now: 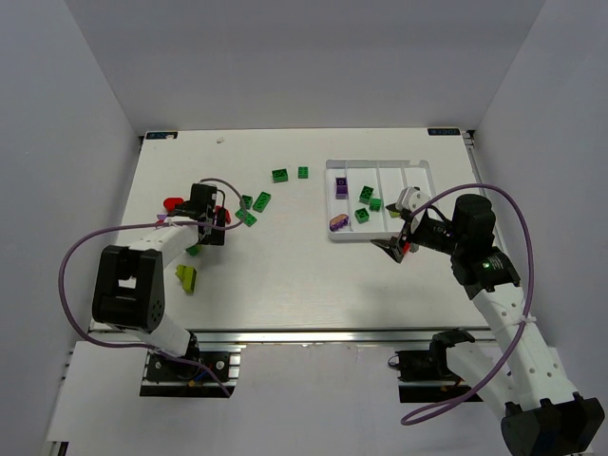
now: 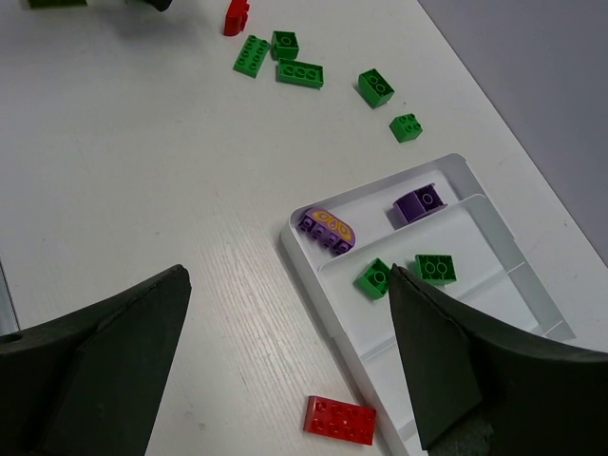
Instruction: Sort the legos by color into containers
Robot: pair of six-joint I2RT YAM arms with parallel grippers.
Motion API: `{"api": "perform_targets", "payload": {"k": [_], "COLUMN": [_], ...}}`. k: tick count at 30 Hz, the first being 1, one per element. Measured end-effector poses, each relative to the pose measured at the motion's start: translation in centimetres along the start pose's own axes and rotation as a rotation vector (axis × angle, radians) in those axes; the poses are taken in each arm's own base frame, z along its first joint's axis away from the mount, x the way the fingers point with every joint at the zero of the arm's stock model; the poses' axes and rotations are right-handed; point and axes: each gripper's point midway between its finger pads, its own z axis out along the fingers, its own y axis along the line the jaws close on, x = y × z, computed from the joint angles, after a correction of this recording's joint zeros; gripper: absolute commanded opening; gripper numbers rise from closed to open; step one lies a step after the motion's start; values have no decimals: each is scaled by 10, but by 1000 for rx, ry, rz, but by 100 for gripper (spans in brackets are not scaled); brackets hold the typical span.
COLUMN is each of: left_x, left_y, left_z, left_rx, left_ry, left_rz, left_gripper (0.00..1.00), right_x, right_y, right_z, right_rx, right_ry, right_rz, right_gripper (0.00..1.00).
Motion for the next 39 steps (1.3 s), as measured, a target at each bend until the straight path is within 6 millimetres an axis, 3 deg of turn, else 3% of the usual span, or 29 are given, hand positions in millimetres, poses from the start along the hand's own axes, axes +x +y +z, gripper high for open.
{"api": "perform_targets", "payload": {"k": [6, 16, 26, 34, 39], "left_x": [7, 10, -5, -7, -9], "left_y": [-4, -15, -29, -60, -62], "left_z": [8, 9, 7, -1, -4], "left_rx": [38, 136, 234, 405, 415], "left_ry": [28, 33, 11, -4, -11], "left_rz": [135, 289, 292, 260, 235], "left_gripper": [85, 83, 71, 71, 75], "right_x": [0, 0, 6, 6, 6], "right_y": [-1, -2, 0, -1, -1], "right_z": [0, 0, 1, 1, 1], "right_rx": [4, 11, 9, 9, 9], "right_ry": [0, 3, 11, 12, 12], "right_rz": [-2, -2, 5, 6, 6], "right_gripper": [89, 89, 89, 89, 89]}}
